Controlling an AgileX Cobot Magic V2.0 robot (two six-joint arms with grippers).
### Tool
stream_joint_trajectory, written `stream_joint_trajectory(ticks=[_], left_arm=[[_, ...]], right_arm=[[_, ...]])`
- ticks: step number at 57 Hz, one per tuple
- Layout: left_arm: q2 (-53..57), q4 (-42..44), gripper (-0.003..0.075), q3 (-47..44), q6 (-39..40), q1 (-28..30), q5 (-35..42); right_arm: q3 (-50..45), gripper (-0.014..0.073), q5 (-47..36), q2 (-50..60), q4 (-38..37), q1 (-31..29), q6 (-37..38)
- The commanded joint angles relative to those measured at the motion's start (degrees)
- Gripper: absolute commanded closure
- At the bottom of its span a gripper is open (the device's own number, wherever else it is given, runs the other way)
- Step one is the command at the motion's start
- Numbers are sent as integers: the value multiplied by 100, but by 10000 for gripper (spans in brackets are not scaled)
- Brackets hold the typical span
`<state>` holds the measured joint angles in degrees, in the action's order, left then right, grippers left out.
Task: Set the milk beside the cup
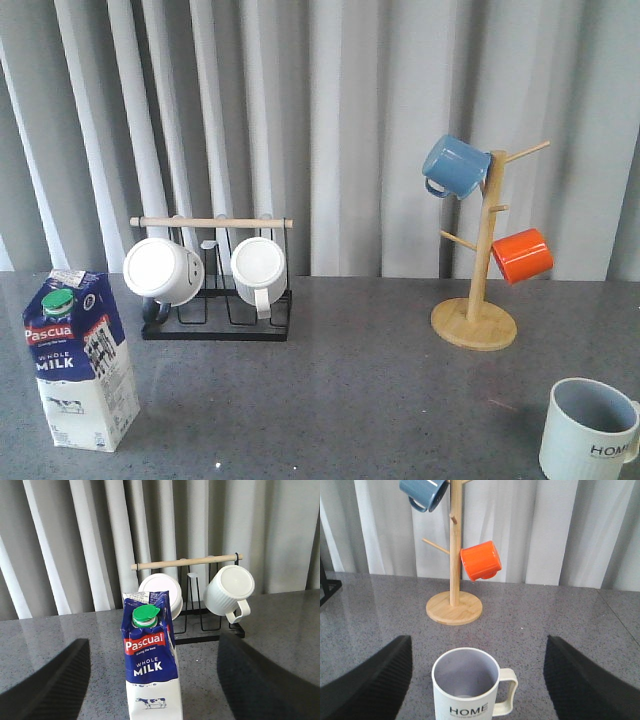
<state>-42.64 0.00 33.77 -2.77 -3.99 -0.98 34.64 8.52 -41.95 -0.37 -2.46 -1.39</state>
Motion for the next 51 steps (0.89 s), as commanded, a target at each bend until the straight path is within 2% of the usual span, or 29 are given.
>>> stream_joint_trajectory(ticks=[1, 7, 12, 25, 32, 44, 51], left_arm=[[-8, -90, 200, 197, 60, -16, 450], [-8, -90, 200, 197, 60, -16, 450], [-2, -85, 200, 197, 60, -16, 450], [-2, -85, 200, 197, 60, -16, 450], [-2, -85, 200, 197, 60, -16, 450], [-2, -85, 200, 197, 60, -16, 450], [-2, -85, 200, 197, 60, -16, 450]], right_arm=[[198, 49, -203, -11, -339, 0, -220], [169, 49, -160, -123, -505, -142, -305], [-71, 49, -628, -391, -642, -575, -305], [-1312, 49, -3028, -1371, -660, -1217, -289], [-1678, 49, -4247, -1852, -881, -1567, -262], [-1628, 49, -4576, -2614, -1280, -2057, -140], [-1442, 49, -4781, -2949, -2095, -2194, 271]])
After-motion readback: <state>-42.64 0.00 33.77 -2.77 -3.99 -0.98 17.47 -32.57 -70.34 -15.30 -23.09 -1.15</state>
